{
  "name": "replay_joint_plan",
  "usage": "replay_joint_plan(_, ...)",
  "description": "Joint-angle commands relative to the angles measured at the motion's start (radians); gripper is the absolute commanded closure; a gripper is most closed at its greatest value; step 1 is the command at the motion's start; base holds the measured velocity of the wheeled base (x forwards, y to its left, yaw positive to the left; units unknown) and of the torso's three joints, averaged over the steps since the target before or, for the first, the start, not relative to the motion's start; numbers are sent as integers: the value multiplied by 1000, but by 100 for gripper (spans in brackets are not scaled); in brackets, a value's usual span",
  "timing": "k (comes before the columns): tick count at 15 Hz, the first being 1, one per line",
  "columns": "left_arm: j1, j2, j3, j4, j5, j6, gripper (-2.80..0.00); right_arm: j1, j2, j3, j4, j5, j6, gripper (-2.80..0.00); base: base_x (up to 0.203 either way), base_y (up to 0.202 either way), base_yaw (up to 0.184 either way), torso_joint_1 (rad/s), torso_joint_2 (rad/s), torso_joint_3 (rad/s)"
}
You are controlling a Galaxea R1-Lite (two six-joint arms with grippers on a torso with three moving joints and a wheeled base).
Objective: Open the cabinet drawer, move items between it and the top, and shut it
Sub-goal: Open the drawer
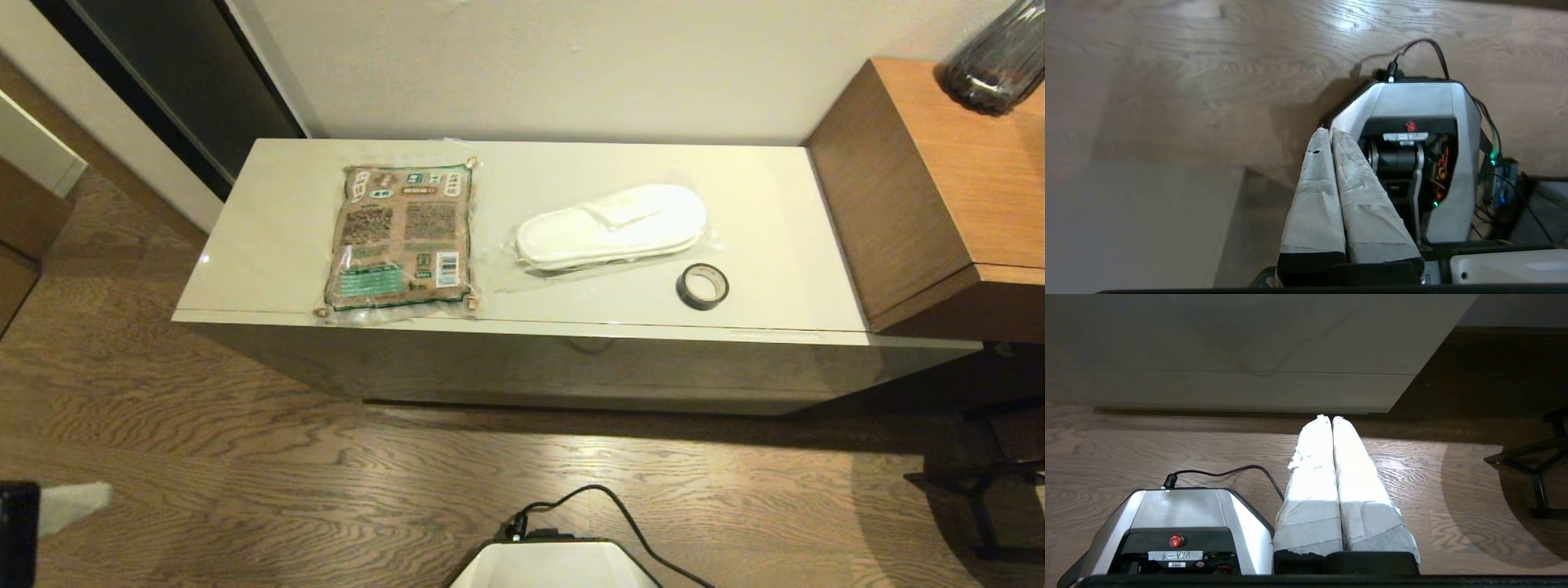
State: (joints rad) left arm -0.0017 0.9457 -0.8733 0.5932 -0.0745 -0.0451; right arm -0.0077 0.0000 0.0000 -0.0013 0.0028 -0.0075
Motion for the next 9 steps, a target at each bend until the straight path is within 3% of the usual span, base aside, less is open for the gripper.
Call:
replay_joint_plan(1,-23,119,-43,-33,-13,-27,0,0,0,0,-1,0,-4,0,0,0,0,0,0,0)
replay_joint_plan(7,-153,552,-150,-481,-35,-153,0,0,2,0,0,0,0,0,0,0,0,0,0,0)
replay_joint_plan(9,-195,647,-165,-555,-32,-168,0,0,0,0,0,0,0,0,0,0,0,0,0,0)
